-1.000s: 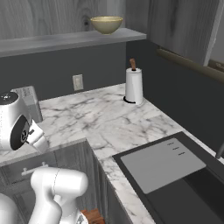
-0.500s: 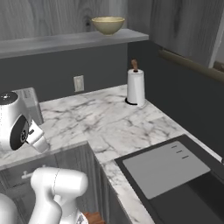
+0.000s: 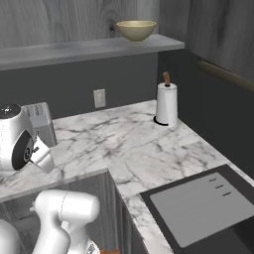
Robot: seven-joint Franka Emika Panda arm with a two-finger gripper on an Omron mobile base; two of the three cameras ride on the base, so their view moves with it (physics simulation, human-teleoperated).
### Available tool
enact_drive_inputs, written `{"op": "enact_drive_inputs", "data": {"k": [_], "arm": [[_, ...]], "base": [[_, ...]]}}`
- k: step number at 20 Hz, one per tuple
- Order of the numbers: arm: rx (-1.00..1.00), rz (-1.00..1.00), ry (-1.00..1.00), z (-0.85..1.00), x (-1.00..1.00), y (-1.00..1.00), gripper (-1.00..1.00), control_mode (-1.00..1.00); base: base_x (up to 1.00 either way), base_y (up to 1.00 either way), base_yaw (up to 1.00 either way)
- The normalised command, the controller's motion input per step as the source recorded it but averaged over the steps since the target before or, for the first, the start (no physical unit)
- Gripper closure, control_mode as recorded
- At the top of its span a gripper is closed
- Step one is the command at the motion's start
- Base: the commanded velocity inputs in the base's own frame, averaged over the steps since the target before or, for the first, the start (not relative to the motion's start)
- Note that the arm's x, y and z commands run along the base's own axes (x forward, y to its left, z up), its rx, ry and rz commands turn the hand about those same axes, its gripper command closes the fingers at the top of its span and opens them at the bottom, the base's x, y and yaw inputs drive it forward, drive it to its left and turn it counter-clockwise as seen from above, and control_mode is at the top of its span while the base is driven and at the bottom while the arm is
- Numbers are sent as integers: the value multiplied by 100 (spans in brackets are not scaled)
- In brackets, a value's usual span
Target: Pick both bowls and place them on the counter. Then place the banana in one bowl and place the eggplant in the other bowl.
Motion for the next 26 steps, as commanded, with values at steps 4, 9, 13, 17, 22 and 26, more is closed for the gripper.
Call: {"op": "enact_drive_inputs", "data": {"k": [4, 9, 13, 17, 22, 26], "arm": [[0, 0, 0, 0, 0, 0, -100, 100], [0, 0, 0, 0, 0, 0, -100, 100], [0, 0, 0, 0, 0, 0, -100, 100], [0, 0, 0, 0, 0, 0, -100, 100], [0, 0, 0, 0, 0, 0, -100, 100], [0, 0, 0, 0, 0, 0, -100, 100]], "base": [[87, 19, 18], [81, -2, 20], [56, -28, 21], [84, -12, 28], [100, -22, 30], [99, -39, 27]]}}
